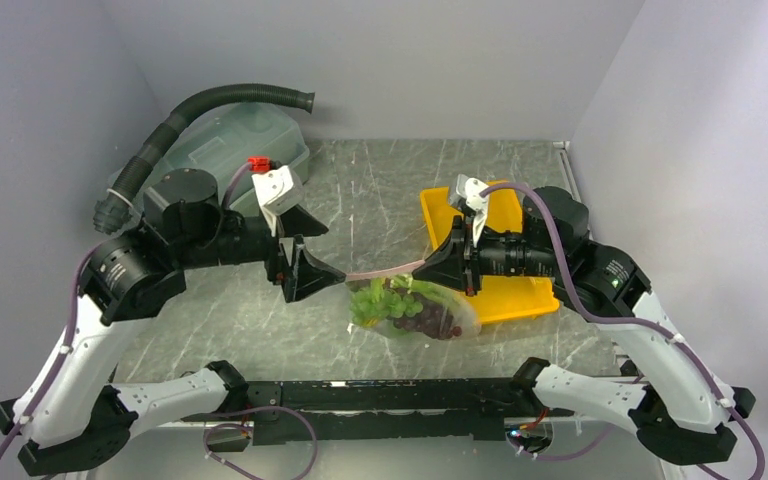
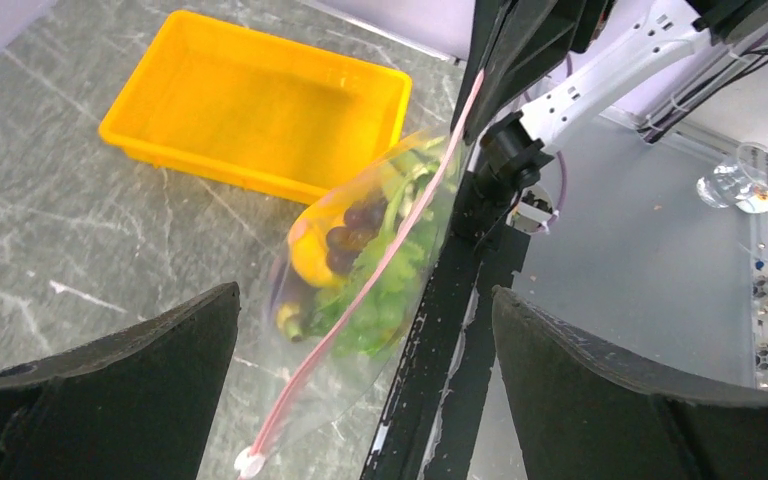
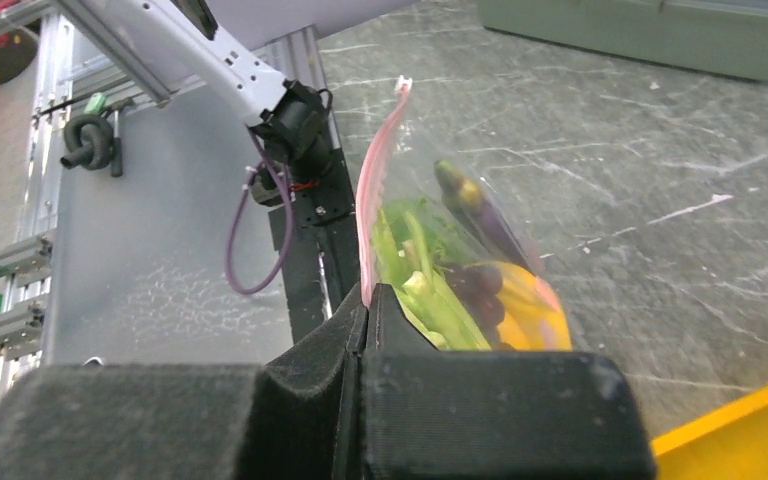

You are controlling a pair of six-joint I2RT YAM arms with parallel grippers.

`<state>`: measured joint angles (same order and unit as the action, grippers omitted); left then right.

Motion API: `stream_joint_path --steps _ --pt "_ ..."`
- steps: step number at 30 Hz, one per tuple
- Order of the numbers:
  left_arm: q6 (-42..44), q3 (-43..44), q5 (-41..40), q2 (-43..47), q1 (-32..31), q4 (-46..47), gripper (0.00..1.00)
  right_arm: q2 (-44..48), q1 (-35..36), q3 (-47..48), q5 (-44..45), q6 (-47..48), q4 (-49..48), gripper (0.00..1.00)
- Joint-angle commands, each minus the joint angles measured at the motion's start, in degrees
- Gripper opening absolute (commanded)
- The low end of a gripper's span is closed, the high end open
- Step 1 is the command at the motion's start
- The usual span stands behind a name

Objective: Place the food in the zip-top bag and seal the zipper

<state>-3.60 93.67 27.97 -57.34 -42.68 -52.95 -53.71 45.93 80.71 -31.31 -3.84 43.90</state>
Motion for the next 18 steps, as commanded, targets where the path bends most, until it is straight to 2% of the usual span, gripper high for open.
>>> stream_joint_path --steps 1,9,18 --pt "2.0 0.4 6.5 -1.4 0.1 6.1 1.0 0.2 0.0 3.8 -7.9 0.4 -9.9 0.0" --pt "1.7 -1.1 12.0 -4.9 0.1 8.4 1.0 -1.1 0.1 3.8 -11.2 0.7 -11.5 0.0" --pt "2.3 -8.1 21.9 -4.4 0.1 12.6 1.0 -3.1 0.0 3.4 -14.9 -2.1 -16.4 0.0"
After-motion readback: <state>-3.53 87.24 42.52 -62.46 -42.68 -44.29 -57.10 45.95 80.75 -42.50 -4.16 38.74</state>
